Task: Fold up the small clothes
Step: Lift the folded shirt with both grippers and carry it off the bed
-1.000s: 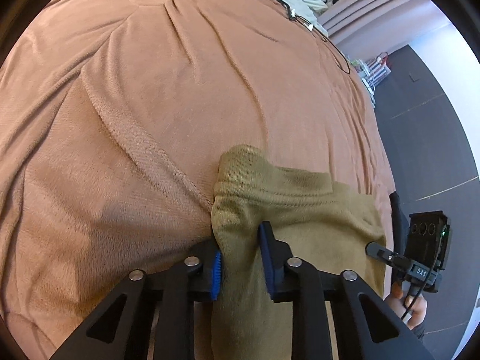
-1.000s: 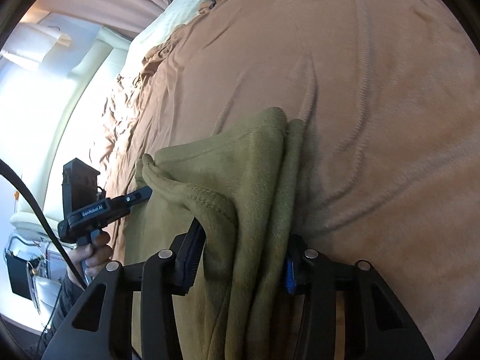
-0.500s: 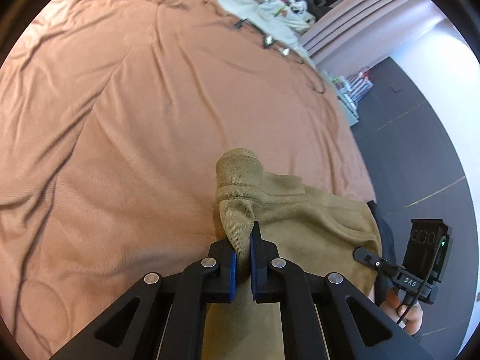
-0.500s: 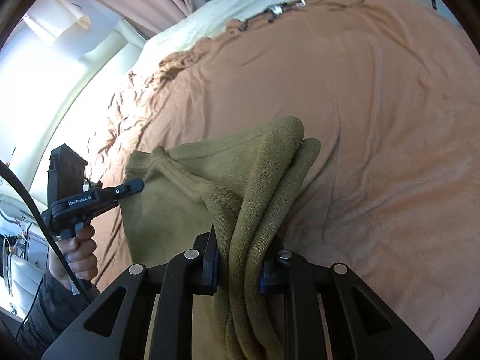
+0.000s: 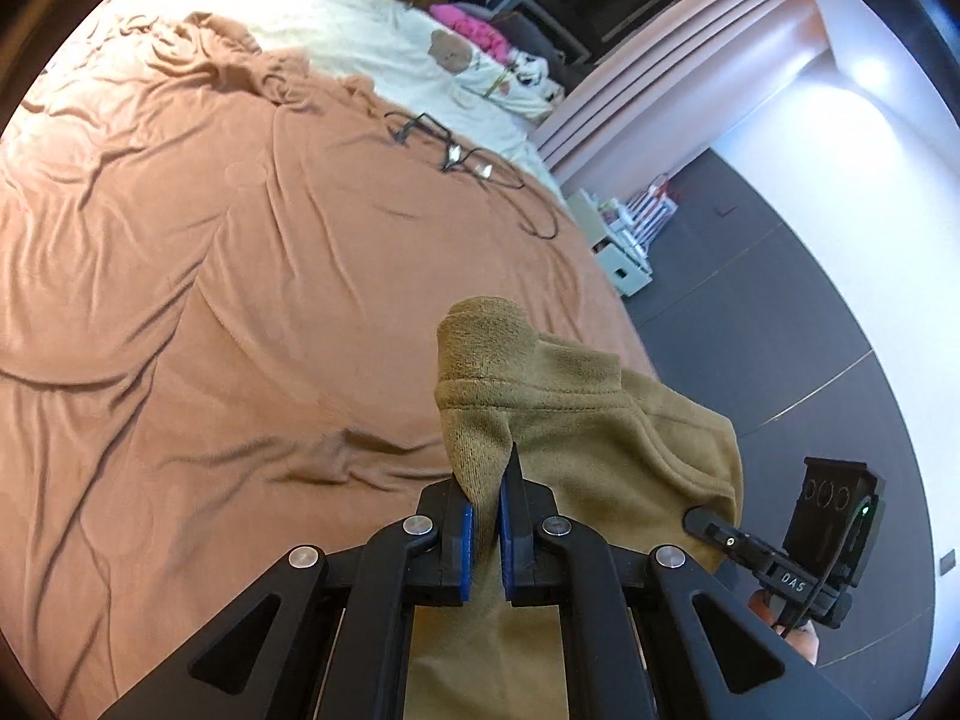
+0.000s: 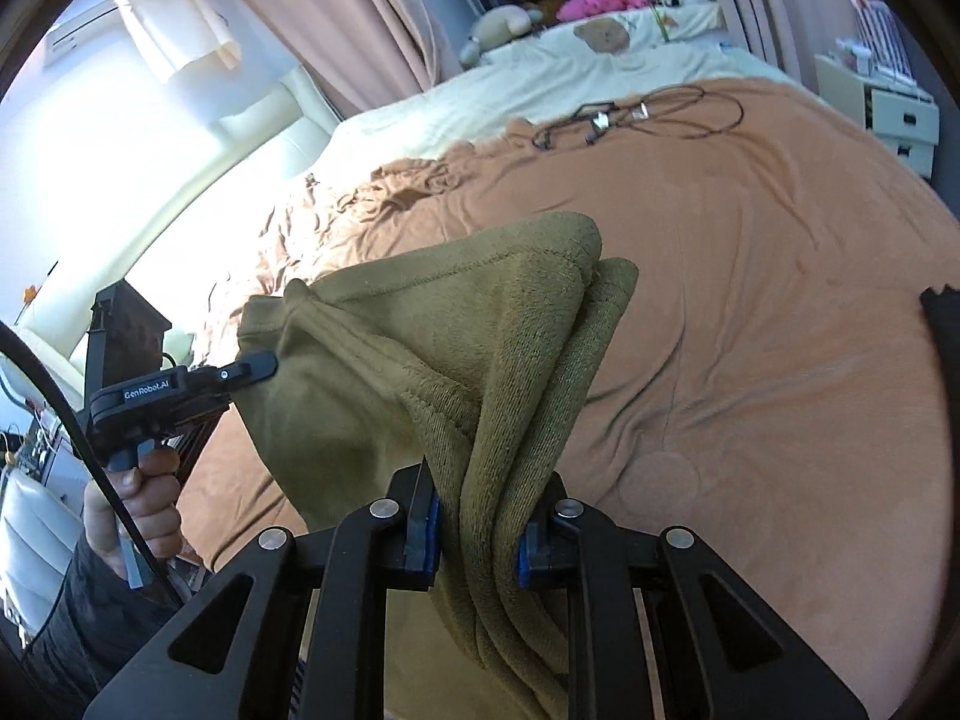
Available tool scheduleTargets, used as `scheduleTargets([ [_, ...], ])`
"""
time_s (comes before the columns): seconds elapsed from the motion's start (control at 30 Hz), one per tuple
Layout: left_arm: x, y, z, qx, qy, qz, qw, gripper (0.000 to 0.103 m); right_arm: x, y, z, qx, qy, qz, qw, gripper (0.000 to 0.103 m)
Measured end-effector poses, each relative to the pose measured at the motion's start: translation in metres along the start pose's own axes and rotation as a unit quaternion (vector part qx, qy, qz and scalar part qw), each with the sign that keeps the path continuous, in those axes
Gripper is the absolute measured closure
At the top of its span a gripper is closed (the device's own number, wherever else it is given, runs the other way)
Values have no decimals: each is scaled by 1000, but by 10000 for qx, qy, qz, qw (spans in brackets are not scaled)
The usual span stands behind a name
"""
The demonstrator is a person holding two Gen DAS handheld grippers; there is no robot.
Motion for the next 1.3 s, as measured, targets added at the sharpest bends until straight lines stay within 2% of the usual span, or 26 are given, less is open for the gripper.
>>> scheduleTargets([
  [0.3, -38, -15, -70, -364, -233, 149, 9990, 97, 32, -20, -72, -413, -29, -207, 9989, 89],
  [0.53, -68, -30, -121, -579, -391, 312, 9971, 97, 57, -53, -136, -738, 14, -336, 9967, 89],
  [0.73, -93, -38, -154, -690, -680, 445, 9943, 97, 68, -70, -182, -973, -64, -460, 9942, 89],
  [1.0, -136, -51, -173, -690, -1124, 655, 9891, 97, 79, -76, -237, -1239, -294, -565, 9902, 89],
  [1.3, -195, -56, -165, -553, -1544, 872, 9826, 97, 83, -75, -297, -1603, -522, -758, 9828, 89],
])
Point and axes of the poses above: each gripper's, at about its wrist camera, not at the fingertips, and z roughly the way its jaws point, x to its left, y to its top, the point moved 3 cm from there along z, roughly the way its jaws point, and after that the axes turned 13 degrees about -x, right-handed, at the moved point
